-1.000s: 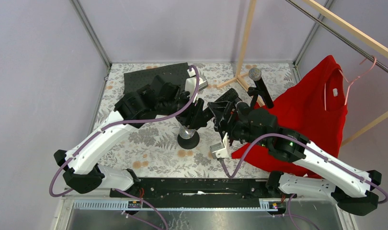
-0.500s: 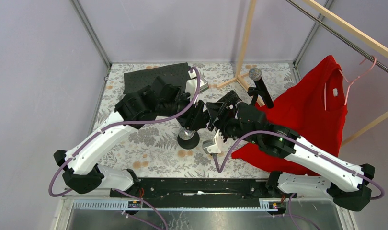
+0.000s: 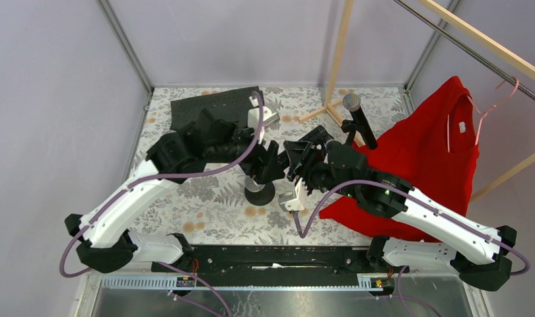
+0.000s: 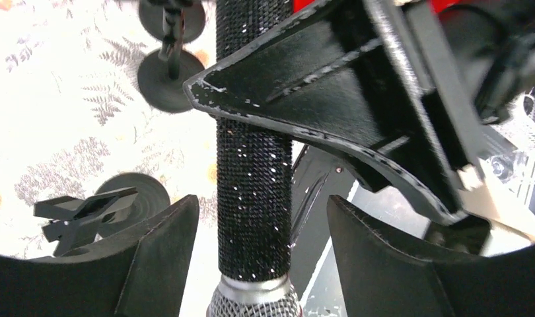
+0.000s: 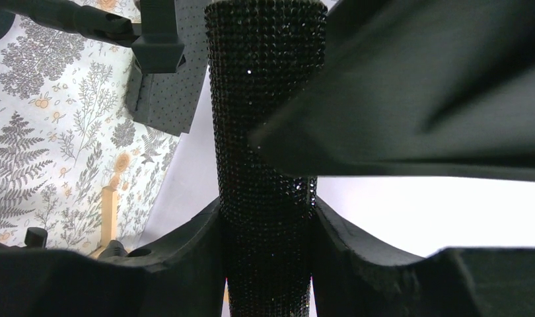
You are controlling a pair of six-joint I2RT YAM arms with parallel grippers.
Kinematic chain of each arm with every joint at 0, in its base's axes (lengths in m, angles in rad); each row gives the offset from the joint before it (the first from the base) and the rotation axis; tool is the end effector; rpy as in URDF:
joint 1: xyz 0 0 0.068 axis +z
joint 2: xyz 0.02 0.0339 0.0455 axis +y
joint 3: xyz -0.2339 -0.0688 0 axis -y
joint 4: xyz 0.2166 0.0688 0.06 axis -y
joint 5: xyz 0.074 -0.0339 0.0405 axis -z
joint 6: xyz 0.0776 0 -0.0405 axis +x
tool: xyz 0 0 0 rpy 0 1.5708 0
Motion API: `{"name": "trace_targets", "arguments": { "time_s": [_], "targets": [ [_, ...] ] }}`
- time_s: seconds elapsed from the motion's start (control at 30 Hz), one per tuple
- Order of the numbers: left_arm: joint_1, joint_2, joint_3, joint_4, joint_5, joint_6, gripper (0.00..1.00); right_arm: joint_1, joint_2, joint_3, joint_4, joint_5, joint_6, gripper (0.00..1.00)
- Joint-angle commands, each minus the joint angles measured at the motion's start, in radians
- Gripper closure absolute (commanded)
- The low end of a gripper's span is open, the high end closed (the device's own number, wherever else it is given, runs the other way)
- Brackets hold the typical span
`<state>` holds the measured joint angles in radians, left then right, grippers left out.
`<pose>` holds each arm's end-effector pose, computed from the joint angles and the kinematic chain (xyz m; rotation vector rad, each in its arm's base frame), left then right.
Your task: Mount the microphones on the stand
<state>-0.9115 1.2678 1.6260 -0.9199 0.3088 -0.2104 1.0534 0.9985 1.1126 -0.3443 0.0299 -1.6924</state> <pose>0.1389 -0.2178 0.3901 0.9582 2.0552 -0.9614 0.1253 0.2155 0.3598 -1.7870 0.3804 -0.4808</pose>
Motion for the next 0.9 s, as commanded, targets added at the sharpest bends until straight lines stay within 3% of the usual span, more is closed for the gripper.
{"name": "trace_targets", "arguments": {
  "time_s": [0.0, 0.13, 0.27, 0.43, 0.63, 0.87],
  "targets": [
    [-0.004, -0.108, 0.014, 0.137, -0.002, -0.003, 0.2, -0.002, -0.011, 0.026, 0.104, -0.001, -0.001, 0.91],
    [-0.003, -0.187, -0.003, 0.241, -0.013, -0.012, 0.02, -0.001, -0.012, 0.029, 0.133, 0.007, 0.006, 0.95],
    [-0.003, -0.31, -0.105, 0.386, -0.116, -0.023, 0.01, -0.001, -0.023, 0.011, 0.23, 0.003, 0.072, 0.96],
    [-0.003, -0.517, -0.298, 0.653, -0.205, -0.038, 0.01, -0.001, -0.024, 0.003, 0.42, -0.019, 0.281, 0.97],
    [-0.002, -0.618, -0.336, 0.736, -0.266, -0.009, 0.01, 0.0, 0.01, 0.029, 0.592, 0.066, 0.613, 1.0],
    [-0.002, -0.611, -0.384, 0.833, -0.257, 0.01, 0.01, -0.001, 0.038, 0.103, 0.678, 0.131, 1.169, 1.0]
  ]
}}
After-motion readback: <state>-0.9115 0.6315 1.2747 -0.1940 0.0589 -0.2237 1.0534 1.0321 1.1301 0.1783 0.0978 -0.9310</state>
